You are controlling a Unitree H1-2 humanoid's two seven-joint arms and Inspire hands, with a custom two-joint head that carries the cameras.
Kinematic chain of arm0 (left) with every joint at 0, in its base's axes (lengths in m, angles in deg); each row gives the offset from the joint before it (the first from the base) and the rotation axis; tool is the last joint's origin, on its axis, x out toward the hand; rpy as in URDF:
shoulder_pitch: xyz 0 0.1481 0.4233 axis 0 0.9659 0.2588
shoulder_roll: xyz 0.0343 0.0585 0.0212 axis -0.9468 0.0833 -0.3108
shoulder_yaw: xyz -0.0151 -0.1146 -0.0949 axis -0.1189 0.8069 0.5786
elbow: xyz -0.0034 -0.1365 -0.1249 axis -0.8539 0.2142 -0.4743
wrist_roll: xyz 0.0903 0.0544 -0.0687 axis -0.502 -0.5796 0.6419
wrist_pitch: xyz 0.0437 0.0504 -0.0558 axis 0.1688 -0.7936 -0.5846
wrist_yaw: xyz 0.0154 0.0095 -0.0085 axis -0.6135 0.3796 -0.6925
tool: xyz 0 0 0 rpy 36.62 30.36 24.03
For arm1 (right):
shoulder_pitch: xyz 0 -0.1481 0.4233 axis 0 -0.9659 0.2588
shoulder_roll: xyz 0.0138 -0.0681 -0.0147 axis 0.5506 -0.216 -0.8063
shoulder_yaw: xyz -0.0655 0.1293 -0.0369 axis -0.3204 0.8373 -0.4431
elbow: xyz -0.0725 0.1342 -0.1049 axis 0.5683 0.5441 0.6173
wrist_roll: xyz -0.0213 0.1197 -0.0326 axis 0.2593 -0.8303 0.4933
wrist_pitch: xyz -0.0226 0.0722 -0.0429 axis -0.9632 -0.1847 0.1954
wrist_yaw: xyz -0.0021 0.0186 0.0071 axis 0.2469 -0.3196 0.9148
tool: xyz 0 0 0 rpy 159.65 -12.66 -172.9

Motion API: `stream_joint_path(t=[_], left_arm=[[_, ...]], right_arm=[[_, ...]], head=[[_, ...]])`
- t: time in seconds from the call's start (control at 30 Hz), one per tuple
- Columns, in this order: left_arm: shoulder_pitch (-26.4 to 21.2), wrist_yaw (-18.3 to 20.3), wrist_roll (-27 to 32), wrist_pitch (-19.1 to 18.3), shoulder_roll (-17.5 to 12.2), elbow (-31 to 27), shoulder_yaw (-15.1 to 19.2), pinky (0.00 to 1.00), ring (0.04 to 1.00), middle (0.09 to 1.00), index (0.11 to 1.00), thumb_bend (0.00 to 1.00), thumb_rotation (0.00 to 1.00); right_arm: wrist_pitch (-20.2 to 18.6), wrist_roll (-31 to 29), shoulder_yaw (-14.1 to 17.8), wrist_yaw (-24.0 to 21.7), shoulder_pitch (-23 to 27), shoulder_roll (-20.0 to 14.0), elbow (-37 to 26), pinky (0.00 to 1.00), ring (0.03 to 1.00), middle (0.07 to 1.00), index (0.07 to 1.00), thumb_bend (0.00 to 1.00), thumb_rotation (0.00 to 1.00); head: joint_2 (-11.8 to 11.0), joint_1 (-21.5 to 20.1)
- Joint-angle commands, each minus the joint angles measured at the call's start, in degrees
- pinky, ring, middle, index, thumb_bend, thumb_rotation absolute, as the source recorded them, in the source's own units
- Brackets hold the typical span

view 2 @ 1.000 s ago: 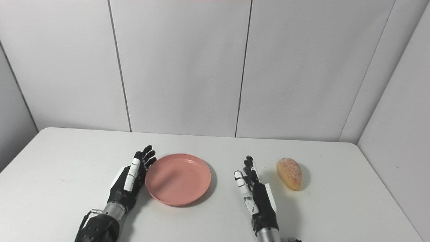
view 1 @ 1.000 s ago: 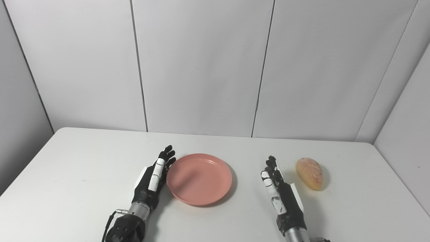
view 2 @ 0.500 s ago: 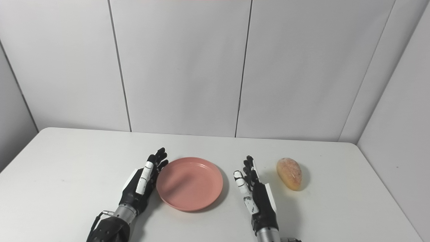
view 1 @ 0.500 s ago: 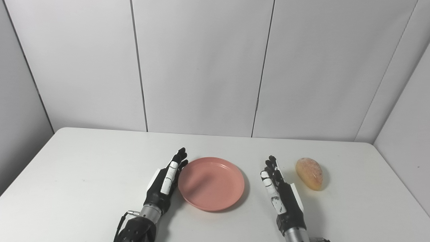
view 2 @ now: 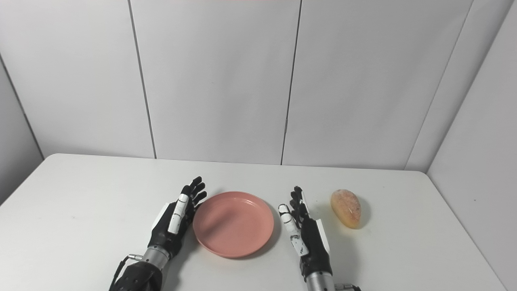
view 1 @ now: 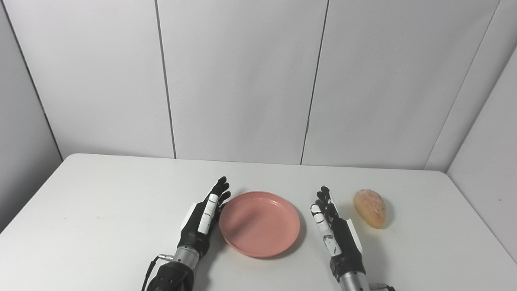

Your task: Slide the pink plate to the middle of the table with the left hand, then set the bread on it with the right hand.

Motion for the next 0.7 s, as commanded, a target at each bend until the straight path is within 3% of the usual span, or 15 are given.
stream_joint_path(t=[0.0, 0.37, 0.5, 0.6, 0.67], left_arm=[[0.85, 0.01, 0.03, 1.79, 1.05, 0.44, 0.00, 0.94, 0.964, 0.975, 0.945, 0.71, 1.00], [0.64, -0.34, -0.22, 2.97, 1.50, 1.58, 0.23, 0.94, 0.968, 0.975, 0.945, 0.68, 1.00], [0.38, -0.64, 0.28, 3.33, 1.94, 2.41, 0.62, 0.95, 0.968, 0.971, 0.941, 0.68, 1.00], [0.37, -0.46, 0.24, 3.49, 2.17, 2.63, 0.67, 0.95, 0.973, 0.978, 0.946, 0.69, 1.00], [0.45, -0.55, 0.08, 3.53, 2.29, 2.45, 0.73, 0.96, 0.972, 0.976, 0.942, 0.69, 1.00]], right_arm=[[2.25, -0.22, 0.35, 0.43, 2.23, 0.25, -1.91, 1.00, 0.975, 0.974, 1.000, 0.56, 0.83], [3.20, 5.90, 1.13, 3.51, 3.85, -2.61, -5.36, 0.97, 0.961, 0.961, 0.977, 0.57, 0.88], [1.57, 12.73, 1.25, 6.53, 4.44, -4.69, -7.26, 1.00, 0.983, 0.956, 0.956, 0.57, 0.95], [1.04, 16.20, 1.51, 7.74, 4.73, -6.39, -8.20, 1.00, 0.977, 0.951, 0.946, 0.57, 0.92], [0.74, 17.52, 1.71, 8.27, 4.98, -7.18, -8.42, 0.95, 0.951, 0.939, 0.949, 0.57, 0.87]], head=[[0.01, -0.01], [-0.20, -0.91], [-0.54, -1.01], [-0.80, -1.35], [-0.81, -1.66]])
